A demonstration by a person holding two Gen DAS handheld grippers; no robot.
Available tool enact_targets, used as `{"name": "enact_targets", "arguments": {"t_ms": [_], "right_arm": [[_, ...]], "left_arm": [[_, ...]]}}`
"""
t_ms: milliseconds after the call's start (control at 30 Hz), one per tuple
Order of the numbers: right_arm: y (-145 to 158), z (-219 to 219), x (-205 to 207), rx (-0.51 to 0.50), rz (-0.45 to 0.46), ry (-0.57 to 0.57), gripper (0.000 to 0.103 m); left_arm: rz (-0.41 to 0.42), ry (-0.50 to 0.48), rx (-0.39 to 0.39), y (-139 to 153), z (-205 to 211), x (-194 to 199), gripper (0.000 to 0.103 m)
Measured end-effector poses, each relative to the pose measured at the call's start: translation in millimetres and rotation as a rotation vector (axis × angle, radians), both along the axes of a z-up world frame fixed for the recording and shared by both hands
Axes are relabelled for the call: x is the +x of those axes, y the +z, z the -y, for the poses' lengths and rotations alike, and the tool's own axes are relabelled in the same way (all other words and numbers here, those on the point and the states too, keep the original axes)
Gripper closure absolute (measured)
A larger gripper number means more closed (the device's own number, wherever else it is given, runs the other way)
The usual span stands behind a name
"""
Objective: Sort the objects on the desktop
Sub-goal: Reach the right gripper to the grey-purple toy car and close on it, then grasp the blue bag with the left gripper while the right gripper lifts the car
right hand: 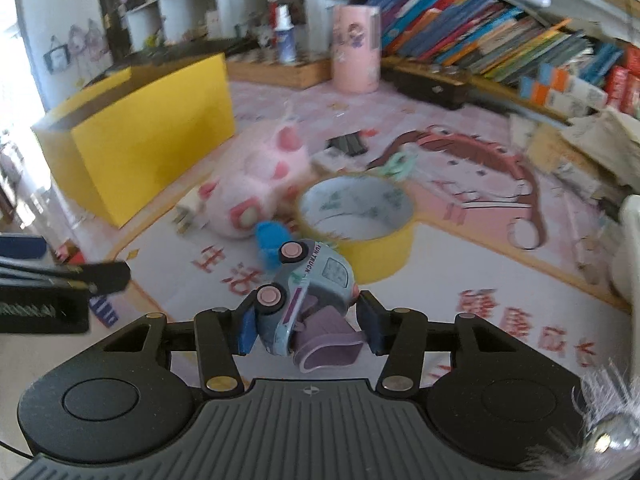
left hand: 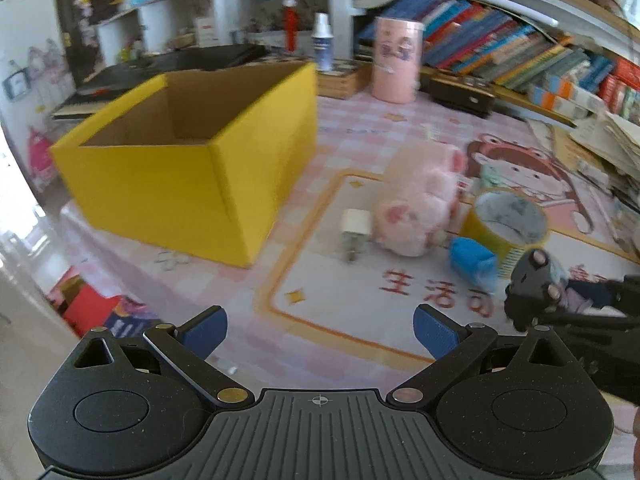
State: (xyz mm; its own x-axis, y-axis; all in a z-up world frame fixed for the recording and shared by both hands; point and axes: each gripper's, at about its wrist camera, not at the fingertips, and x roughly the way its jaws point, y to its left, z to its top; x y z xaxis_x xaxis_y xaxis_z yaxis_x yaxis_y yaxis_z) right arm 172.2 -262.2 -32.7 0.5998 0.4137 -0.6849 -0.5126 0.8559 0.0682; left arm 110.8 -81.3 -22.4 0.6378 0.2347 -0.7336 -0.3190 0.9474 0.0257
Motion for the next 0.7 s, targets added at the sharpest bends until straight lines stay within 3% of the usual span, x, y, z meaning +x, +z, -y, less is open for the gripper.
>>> {"name": "enact_targets", "arguments": {"t_ms": [467, 633, 700], "right_arm": [[8, 69, 16, 0.008, 0.03, -0.188, 0.055], [8, 83, 23, 0.011, 0.035, -0.232, 0.055], [7, 85, 25, 0.011, 0.031, -0.237, 0.055]], "left_arm": [[-0.009, -0.211, -0.067, -14, 57, 61, 0.008], [-0.028, -0.191, -0.082, -22, 59, 78, 0.029], [-0.038, -0.187, -0.086, -25, 60, 84, 0.033]]}}
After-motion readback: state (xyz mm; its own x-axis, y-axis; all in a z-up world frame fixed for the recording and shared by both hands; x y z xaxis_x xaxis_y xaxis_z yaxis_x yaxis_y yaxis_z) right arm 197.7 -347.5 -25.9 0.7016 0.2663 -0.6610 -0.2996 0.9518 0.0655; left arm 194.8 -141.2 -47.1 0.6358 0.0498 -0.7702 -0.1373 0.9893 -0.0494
